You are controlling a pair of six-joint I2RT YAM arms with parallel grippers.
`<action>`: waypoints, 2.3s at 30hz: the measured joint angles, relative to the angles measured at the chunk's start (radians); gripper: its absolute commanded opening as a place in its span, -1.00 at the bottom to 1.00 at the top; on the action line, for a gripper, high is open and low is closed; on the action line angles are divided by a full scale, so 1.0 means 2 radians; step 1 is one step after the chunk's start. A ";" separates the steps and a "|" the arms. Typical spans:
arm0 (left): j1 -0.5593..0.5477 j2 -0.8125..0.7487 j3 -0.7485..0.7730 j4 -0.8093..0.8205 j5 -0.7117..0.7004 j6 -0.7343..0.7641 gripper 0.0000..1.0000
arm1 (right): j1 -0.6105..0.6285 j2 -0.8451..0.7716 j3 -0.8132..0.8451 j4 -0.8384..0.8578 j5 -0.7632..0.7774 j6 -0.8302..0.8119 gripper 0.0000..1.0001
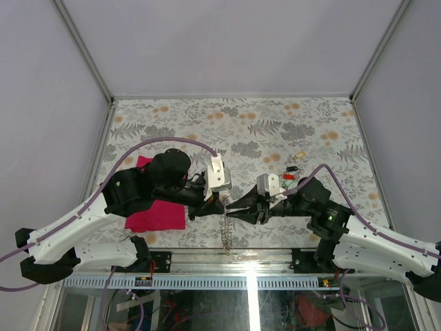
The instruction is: Put the keys on the keyring
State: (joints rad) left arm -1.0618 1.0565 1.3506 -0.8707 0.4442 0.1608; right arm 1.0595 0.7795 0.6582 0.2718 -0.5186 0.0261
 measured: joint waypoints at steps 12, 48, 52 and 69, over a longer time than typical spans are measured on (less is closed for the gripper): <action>-0.002 -0.001 0.004 -0.006 0.003 0.005 -0.62 | 0.000 0.011 0.000 0.010 -0.012 0.024 -1.00; -0.002 -0.138 -0.147 0.305 0.015 -0.118 -0.47 | 0.000 0.002 -0.049 0.267 -0.022 0.161 -1.00; -0.002 -0.135 -0.149 0.309 0.022 -0.119 -0.48 | 0.000 0.001 -0.049 0.265 -0.021 0.161 -1.00; -0.002 -0.132 -0.154 0.324 0.026 -0.124 -1.00 | 0.000 -0.010 -0.054 0.262 -0.007 0.160 -1.00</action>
State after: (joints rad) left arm -1.0668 0.7918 1.0428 -0.2218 0.4957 -0.0872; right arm 1.0595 0.7589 0.5507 0.7963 -0.5323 0.3466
